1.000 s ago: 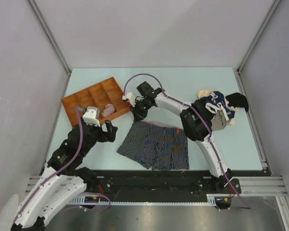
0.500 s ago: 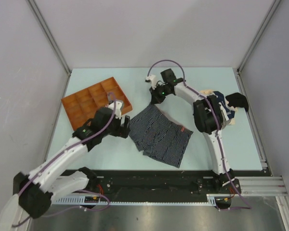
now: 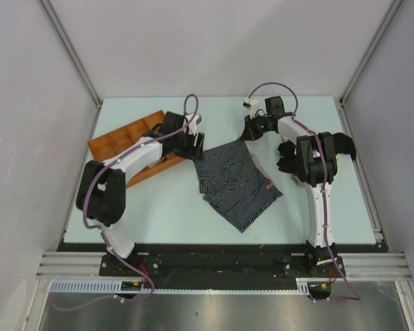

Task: Roll the underwear
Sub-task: Fold the underwear at the center of the board.

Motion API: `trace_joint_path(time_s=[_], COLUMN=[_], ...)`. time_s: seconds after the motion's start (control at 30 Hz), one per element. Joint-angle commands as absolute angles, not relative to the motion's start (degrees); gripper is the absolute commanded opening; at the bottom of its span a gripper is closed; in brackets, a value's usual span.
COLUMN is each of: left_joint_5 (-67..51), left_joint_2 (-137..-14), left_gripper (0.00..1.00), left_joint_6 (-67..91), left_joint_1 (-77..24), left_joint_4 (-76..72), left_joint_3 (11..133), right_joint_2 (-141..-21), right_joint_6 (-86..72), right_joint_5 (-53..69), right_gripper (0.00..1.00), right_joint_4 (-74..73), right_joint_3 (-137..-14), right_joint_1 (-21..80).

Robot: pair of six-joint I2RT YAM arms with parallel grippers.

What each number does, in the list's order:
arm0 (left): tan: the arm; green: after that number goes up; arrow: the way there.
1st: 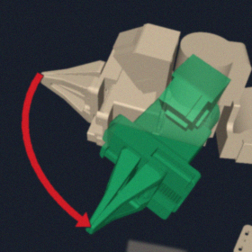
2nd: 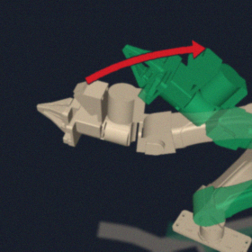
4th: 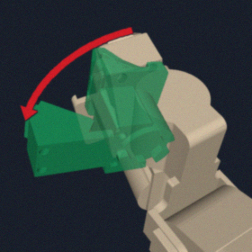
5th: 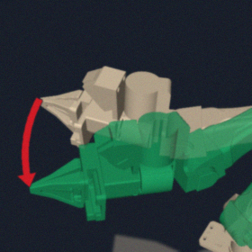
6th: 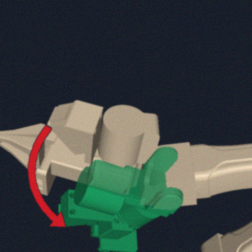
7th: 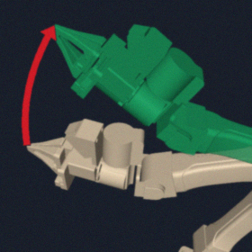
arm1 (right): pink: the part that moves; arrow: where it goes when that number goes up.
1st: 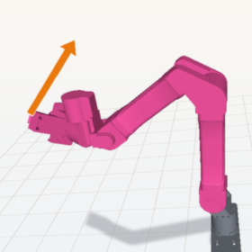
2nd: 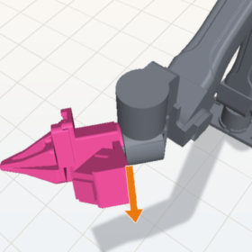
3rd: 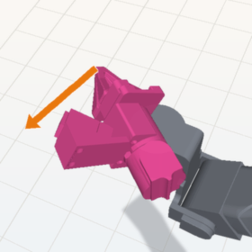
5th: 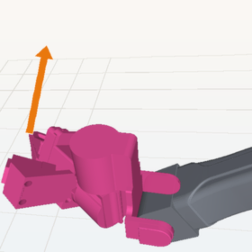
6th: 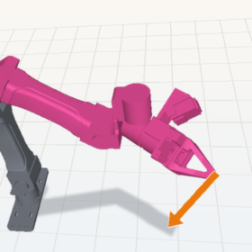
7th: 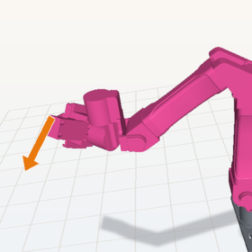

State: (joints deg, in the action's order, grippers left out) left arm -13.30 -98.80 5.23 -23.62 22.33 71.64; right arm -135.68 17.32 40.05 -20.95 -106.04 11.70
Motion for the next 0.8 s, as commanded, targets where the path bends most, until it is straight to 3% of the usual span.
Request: trace_joint_path(time_s=[0.0, 0.4, 0.77], left_joint_5=[-18.54, -15.2, -15.91], left_joint_2=[-106.6, -126.11, -132.62], left_gripper=[0.68, 0.59, 0.6], left_joint_6=[1.58, -5.89, -5.89], left_joint_1=[-23.91, -21.62, -20.57], left_joint_4=[22.67, 32.34, 35.86], left_joint_3=[80.92, 102.99, 111.44], right_joint_2=[-129.56, -130.51, -131.66], right_joint_6=[17.66, 15.39, 13.45], right_joint_5=[39.56, 35.34, 34.63], right_gripper=[0.0, 0.0, 0.0], right_joint_4=[-19.69, -19.16, -19.51], right_joint_3=[-104.42, -104.85, -106.35], right_joint_1=[11.95, 10.2, 8.96])
